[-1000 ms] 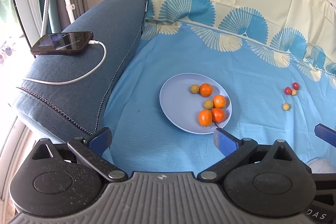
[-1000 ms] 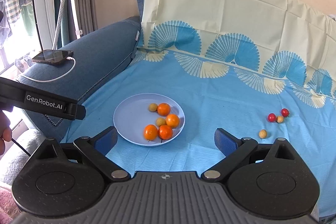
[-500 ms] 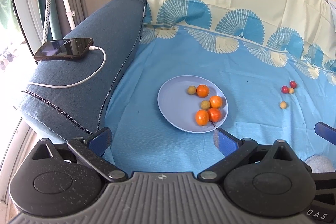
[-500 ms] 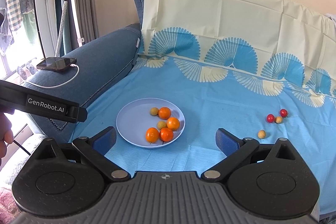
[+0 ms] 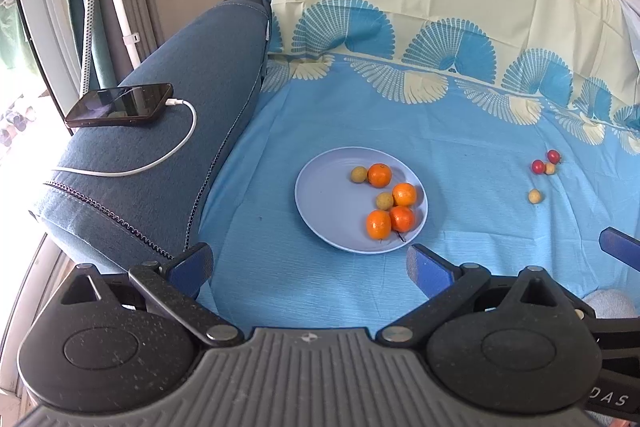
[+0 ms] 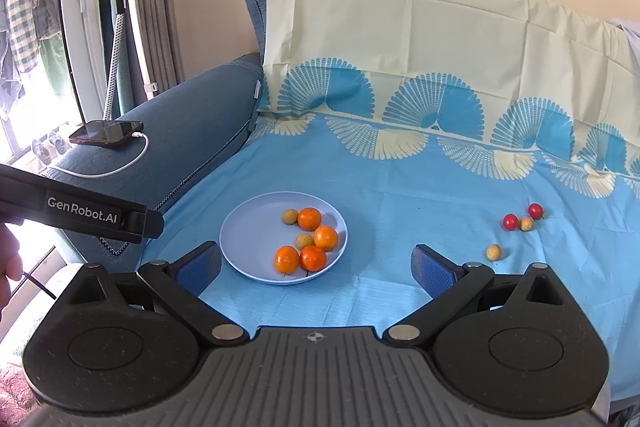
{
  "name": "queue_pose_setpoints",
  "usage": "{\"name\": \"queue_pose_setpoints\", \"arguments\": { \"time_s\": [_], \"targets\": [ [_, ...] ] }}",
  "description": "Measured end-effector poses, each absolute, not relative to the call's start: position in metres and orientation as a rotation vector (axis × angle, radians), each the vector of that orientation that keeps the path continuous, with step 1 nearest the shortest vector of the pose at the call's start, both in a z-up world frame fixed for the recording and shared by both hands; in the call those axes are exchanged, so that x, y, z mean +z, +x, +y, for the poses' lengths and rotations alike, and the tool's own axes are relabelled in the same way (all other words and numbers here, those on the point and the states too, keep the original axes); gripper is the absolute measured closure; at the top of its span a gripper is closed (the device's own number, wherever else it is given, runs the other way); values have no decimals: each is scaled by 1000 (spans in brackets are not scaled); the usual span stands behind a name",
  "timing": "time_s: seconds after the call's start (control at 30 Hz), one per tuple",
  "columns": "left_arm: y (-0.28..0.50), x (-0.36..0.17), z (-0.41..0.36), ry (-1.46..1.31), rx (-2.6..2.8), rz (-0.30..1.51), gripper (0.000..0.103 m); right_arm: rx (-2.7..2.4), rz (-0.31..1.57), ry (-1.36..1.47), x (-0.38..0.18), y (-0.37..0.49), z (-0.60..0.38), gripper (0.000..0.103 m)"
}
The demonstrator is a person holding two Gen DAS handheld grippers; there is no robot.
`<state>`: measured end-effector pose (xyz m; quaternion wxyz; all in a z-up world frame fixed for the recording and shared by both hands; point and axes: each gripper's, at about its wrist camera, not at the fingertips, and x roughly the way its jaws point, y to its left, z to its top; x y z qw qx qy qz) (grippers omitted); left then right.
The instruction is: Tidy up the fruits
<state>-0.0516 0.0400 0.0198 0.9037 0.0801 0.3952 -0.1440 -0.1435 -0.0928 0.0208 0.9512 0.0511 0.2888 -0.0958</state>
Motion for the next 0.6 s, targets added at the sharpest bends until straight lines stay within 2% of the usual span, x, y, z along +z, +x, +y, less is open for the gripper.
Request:
{"name": "queue_pose_setpoints", "arguments": {
  "time_s": [0.6],
  "targets": [
    [-42, 17, 14, 202, -312, 837, 0, -254, 579, 165, 15, -146, -117, 2]
  ]
}}
